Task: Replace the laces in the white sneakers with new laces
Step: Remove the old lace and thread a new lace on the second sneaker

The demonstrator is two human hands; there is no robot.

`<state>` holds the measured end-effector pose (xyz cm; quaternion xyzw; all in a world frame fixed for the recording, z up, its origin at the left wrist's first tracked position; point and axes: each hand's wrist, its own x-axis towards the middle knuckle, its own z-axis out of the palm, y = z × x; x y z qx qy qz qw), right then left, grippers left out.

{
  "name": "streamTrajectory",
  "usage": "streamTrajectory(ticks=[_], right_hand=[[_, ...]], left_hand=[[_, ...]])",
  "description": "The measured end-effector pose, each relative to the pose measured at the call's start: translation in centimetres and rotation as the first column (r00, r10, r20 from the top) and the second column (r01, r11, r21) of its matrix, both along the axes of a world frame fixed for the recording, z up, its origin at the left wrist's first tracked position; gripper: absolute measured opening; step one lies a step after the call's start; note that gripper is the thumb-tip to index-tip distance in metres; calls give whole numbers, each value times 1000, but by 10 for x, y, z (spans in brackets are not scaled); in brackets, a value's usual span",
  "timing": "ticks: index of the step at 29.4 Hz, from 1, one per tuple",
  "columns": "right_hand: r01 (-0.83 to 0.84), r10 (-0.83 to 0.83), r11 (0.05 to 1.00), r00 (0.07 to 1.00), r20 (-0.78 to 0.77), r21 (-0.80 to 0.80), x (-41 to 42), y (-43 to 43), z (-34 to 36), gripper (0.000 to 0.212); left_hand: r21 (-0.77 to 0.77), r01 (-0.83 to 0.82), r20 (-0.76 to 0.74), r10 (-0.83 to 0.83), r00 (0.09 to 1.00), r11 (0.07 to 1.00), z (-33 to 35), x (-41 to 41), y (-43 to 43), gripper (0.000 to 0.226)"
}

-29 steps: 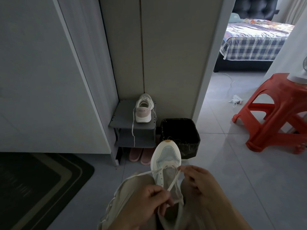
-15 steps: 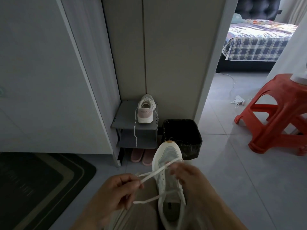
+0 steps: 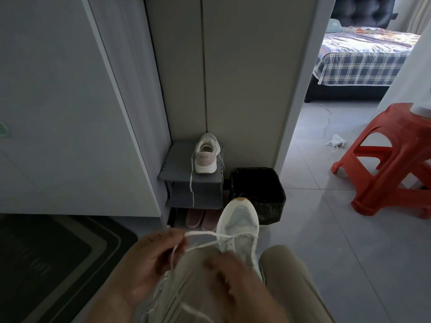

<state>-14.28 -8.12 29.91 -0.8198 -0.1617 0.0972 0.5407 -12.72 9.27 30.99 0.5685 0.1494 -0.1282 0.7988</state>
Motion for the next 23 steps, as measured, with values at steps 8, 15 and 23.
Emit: streamTrajectory(ticks=[8, 15, 23], right_hand=[[372, 13, 795, 778, -628, 478, 24, -7, -8, 18], [554, -247, 687, 787, -566, 470, 63, -72, 3, 24], [684, -337, 465, 724, -601, 563, 99, -130, -14, 21]], left_hand=[[304, 388, -34, -397, 917, 870, -8, -7, -11, 23], [404, 460, 44, -519, 854, 791, -4, -4, 14, 47], [495, 435, -83, -458, 885, 752, 0, -3, 50, 18]])
